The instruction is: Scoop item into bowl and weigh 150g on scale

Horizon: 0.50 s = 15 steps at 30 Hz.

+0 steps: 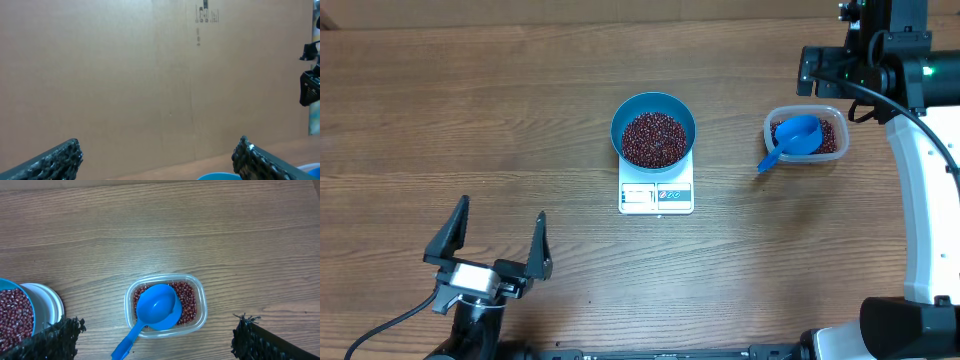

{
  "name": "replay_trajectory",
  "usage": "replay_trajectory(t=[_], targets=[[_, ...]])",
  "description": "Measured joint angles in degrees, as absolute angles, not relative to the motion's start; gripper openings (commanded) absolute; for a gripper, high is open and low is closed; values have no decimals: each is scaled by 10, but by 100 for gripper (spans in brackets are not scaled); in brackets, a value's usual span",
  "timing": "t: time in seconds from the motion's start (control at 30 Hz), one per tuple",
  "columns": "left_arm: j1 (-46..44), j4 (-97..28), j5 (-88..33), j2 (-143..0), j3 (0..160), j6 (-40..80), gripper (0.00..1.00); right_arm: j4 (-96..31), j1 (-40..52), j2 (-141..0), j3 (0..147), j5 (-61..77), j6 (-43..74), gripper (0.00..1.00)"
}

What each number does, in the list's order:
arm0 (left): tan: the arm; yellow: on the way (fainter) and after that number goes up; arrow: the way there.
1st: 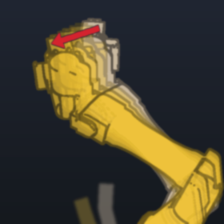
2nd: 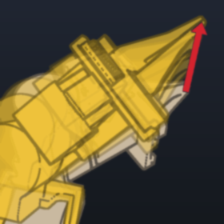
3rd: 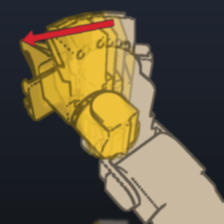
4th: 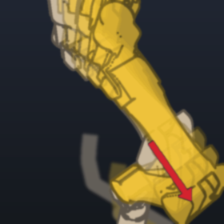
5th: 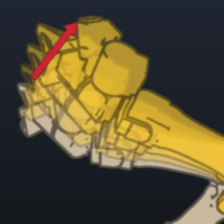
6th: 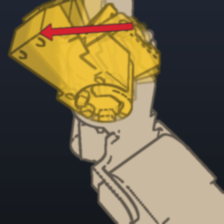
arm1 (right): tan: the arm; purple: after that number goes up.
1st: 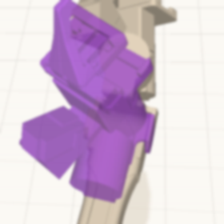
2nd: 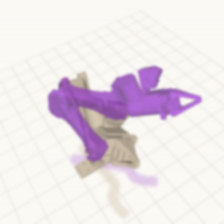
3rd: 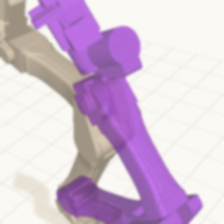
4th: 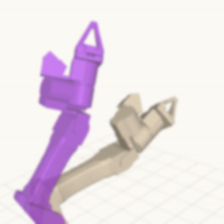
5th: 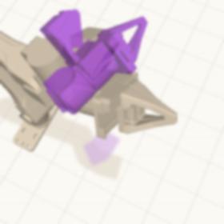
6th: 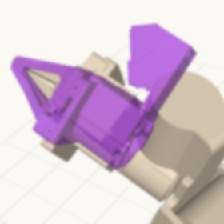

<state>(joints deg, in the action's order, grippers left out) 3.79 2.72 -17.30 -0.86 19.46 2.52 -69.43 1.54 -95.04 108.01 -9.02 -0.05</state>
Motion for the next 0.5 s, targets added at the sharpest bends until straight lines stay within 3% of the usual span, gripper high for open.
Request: replay_trajectory(t=[0.5], targets=[[38,103,-170,-9,168,25,99,-695,15,-950,1080,-90,-1,100]])
